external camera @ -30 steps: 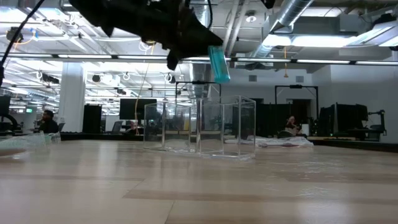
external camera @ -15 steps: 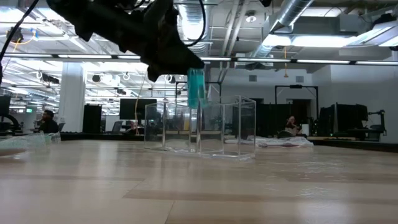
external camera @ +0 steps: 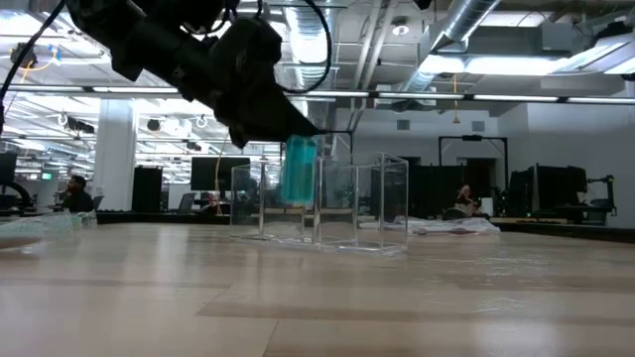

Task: Pick & Place toothbrushing station
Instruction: Put the blue mouthwash bottle into the transparent organizer

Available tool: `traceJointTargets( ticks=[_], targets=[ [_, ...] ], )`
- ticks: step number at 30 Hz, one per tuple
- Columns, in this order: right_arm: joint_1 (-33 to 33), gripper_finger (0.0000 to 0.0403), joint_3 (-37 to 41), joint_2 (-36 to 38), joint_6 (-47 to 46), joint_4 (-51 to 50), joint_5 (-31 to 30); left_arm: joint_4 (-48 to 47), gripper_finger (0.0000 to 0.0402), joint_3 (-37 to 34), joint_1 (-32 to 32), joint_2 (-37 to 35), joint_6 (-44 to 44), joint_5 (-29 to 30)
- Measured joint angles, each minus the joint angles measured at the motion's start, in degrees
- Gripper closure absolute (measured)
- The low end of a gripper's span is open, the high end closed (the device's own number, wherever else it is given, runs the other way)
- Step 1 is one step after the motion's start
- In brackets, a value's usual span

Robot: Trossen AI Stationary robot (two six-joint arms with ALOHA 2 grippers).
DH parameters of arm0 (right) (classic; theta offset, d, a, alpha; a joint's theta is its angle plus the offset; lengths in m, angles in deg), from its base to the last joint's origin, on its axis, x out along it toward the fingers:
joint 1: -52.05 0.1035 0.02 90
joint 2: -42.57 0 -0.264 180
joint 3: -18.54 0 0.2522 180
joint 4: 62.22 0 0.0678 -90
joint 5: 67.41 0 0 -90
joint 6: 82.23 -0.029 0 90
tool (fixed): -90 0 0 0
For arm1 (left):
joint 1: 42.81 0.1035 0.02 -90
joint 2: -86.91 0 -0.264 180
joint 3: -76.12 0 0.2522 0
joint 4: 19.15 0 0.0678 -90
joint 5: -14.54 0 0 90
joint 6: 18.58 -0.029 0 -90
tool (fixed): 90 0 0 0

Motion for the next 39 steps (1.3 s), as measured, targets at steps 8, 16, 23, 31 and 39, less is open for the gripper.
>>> traceJointTargets(
  ticks=[8, 16, 23, 31, 39],
  targets=[
    [0.00, 0.0129, 0.00, 0.00, 0.00, 0.03, 0.18, 0.37, 0.0317, 0.02, 0.00, 1.59, -1.66, -0.50],
    [0.00, 0.0129, 0.00, 0.00, 0.00, 0.09, 0.18, 0.33, 0.0317, 0.02, 0.00, 1.63, -4.56, -0.47],
    [0.00, 0.0129, 0.00, 0.00, 0.02, 0.09, 0.39, 0.38, 0.0201, 0.02, 0.00, 1.63, -3.13, -0.45],
    [0.00, 0.0129, 0.00, 0.00, 0.02, 0.07, 1.00, 2.31, 0.0154, 0.02, 0.00, 0.58, -2.82, -0.45],
    [0.00, 0.0129, 0.00, 0.00, -0.36, 2.42, 1.72, 6.15, 0.0211, 0.65, 0.09, -7.91, -2.80, 0.08]
  ],
)
